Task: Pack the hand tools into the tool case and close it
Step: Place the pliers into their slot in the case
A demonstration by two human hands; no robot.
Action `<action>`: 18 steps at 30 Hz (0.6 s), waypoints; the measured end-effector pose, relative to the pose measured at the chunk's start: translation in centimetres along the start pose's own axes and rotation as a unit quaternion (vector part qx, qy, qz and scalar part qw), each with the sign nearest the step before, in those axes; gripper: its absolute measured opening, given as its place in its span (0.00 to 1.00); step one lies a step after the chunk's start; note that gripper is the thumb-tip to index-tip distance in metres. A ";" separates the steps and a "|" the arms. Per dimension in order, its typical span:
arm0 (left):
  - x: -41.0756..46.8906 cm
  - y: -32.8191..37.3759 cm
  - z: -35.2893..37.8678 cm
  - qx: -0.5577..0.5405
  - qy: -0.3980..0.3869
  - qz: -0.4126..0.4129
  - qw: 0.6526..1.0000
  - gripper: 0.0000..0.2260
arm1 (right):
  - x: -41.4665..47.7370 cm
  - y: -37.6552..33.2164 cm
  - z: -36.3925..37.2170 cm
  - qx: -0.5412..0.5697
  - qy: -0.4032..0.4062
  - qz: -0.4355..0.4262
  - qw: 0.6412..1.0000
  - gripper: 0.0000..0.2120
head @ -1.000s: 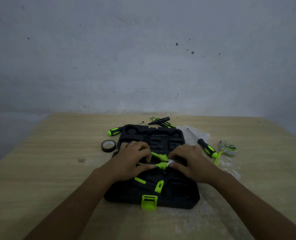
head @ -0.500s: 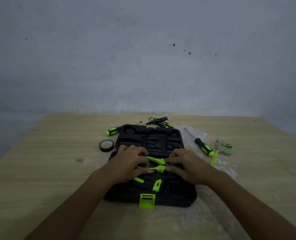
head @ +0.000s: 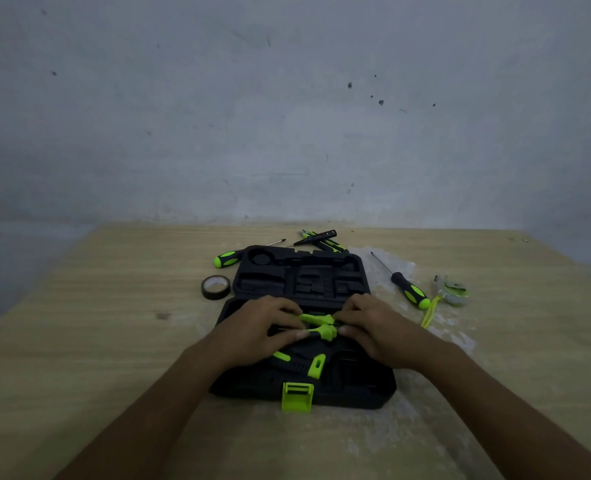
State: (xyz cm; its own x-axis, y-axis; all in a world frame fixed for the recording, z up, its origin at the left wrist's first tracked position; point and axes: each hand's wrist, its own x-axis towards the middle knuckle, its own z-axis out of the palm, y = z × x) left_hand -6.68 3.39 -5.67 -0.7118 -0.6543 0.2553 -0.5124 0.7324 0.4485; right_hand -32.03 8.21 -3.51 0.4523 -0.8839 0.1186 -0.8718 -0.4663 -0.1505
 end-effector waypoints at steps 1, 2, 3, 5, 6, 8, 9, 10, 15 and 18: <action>0.0 0.0 0.0 -0.003 0.001 0.001 1.000 0.13 | 0.0 0.0 0.0 0.009 0.000 0.003 1.000 0.17; 0.0 0.0 0.0 -0.005 0.002 0.002 1.000 0.12 | -0.1 0.0 0.0 0.018 0.000 0.006 1.000 0.17; 0.0 0.0 0.0 -0.006 0.002 0.001 1.000 0.11 | -0.1 0.0 0.0 0.026 0.002 0.009 1.000 0.18; 0.0 0.0 -0.1 -0.011 0.000 -0.001 1.000 0.11 | -0.1 0.0 -0.1 0.046 0.004 0.020 0.999 0.17; 0.0 0.1 -0.1 -0.013 -0.001 -0.001 1.000 0.11 | 0.0 -0.1 -0.3 0.060 0.001 0.027 0.998 0.17; 0.0 0.0 -0.2 -0.019 -0.006 -0.003 1.000 0.11 | 0.3 -0.4 -1.1 0.090 -0.017 0.044 0.995 0.16; 0.0 0.0 -0.2 -0.025 -0.009 -0.011 1.000 0.11 | 0.6 -0.5 -1.5 0.097 -0.032 0.051 0.993 0.16; 0.0 -0.1 -0.3 -0.031 -0.012 -0.020 0.999 0.11 | 0.9 -0.6 -2.0 0.093 -0.048 0.056 0.993 0.15; 0.1 -0.2 0.1 -0.024 0.002 -0.026 0.999 0.19 | 2.9 -0.6 -3.3 0.063 -0.127 0.104 0.984 0.15; 0.1 -0.2 0.3 -0.010 0.011 -0.019 1.000 0.16 | 3.9 -0.8 -3.9 0.043 -0.161 0.144 0.976 0.18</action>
State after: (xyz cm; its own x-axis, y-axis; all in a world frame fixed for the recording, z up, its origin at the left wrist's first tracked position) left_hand -6.83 3.20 -6.02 -0.6817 -0.6855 0.2557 -0.5290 0.7033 0.4750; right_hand -30.28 5.28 0.94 0.2394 -0.9376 -0.2523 -0.9584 -0.1868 -0.2156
